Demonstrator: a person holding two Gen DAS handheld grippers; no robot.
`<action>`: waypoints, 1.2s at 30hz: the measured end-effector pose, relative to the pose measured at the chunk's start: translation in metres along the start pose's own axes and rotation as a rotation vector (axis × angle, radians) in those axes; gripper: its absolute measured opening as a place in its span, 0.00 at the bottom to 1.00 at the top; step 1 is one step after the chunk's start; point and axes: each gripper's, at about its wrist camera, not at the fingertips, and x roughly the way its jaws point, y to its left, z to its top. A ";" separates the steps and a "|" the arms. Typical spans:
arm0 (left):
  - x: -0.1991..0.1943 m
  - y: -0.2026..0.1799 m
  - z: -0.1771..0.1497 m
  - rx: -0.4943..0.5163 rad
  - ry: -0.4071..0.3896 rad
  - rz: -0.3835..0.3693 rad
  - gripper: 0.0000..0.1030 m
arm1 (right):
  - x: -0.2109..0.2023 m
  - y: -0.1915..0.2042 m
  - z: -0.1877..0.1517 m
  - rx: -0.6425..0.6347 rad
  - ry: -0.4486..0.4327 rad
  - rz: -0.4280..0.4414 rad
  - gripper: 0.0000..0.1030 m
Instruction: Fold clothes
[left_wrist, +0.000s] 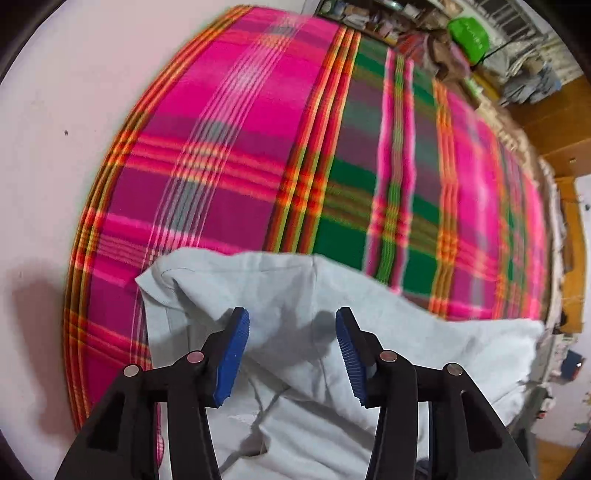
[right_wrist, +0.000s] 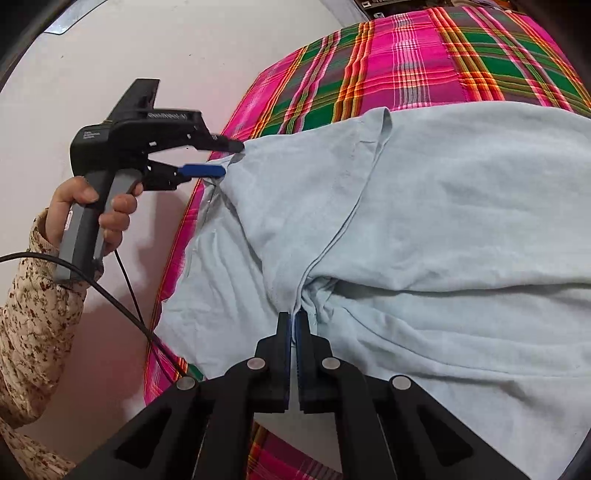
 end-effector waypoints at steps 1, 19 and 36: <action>-0.001 0.001 -0.002 -0.009 -0.007 0.002 0.46 | -0.001 0.000 0.000 0.001 -0.001 0.000 0.02; -0.011 -0.030 0.004 0.463 -0.138 0.016 0.35 | 0.004 0.001 0.000 0.005 0.001 -0.003 0.03; 0.025 -0.041 0.003 0.627 -0.064 0.056 0.36 | 0.004 -0.005 -0.001 0.037 0.000 0.000 0.03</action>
